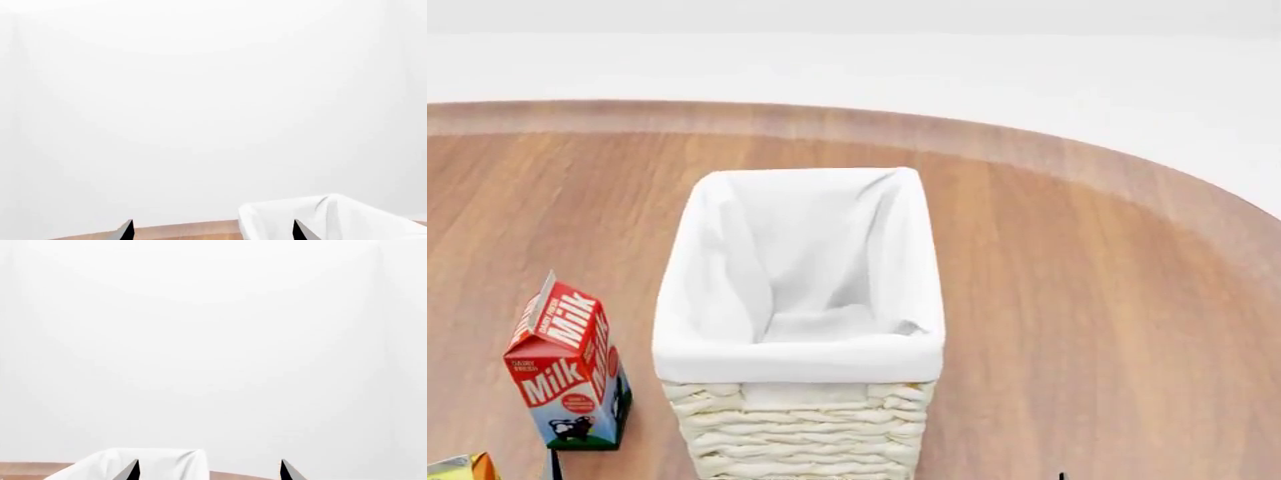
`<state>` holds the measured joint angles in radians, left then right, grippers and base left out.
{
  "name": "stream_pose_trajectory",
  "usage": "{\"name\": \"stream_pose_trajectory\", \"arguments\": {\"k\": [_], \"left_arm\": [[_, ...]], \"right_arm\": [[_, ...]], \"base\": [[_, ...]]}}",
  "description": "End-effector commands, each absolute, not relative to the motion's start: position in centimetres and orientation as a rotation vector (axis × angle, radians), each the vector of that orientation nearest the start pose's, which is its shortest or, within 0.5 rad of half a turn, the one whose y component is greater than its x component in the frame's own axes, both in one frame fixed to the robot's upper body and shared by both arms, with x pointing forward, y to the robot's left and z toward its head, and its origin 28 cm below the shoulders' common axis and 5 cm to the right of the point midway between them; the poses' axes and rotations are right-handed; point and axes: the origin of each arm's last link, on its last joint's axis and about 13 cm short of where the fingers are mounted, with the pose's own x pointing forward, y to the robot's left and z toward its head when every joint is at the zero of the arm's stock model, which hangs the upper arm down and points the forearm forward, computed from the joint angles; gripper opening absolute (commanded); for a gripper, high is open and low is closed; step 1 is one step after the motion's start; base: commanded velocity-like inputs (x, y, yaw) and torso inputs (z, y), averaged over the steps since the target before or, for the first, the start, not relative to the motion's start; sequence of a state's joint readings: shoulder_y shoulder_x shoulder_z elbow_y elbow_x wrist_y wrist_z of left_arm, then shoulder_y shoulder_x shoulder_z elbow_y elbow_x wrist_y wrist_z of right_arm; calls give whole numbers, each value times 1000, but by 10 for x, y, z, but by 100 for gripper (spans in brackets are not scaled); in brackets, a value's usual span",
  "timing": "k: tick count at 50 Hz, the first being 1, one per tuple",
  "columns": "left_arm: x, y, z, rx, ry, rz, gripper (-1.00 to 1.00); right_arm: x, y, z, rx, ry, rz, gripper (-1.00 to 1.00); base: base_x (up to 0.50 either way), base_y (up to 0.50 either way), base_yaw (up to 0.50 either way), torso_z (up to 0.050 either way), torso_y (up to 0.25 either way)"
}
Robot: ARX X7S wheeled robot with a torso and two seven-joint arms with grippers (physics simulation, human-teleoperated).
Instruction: Pick up the alphabet soup, and put it in the basket.
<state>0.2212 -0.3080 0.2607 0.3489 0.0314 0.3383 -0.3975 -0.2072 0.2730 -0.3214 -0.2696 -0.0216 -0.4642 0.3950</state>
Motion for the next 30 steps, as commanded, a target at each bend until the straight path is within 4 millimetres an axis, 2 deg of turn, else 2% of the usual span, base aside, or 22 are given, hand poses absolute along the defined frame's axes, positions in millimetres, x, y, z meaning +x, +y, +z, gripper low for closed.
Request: {"name": "stream_pose_trajectory", "arguments": {"k": [1,8,15,23,30], "left_arm": [[155,206,62,107,-451,17,100],[156,207,62,108,-448,20,100],[156,208,63,108,-446,23,100],[157,210,62,108,-439,29,100],[158,211,62,105,-438,32,100]], "right_arm": [[155,-82,53,-26,-490,24,100],[163,-92,55,-25,-480,-33,100],[171,-108,60,-51,-463,9,100],[186,-140,56,-74,-363,194,100],[193,-166,41,-80,-317,354,100]], "base": [[0,0,0,0,0],[0,0,0,0,0],[0,0,0,0,0],[0,0,0,0,0],[0,0,0,0,0]]}}
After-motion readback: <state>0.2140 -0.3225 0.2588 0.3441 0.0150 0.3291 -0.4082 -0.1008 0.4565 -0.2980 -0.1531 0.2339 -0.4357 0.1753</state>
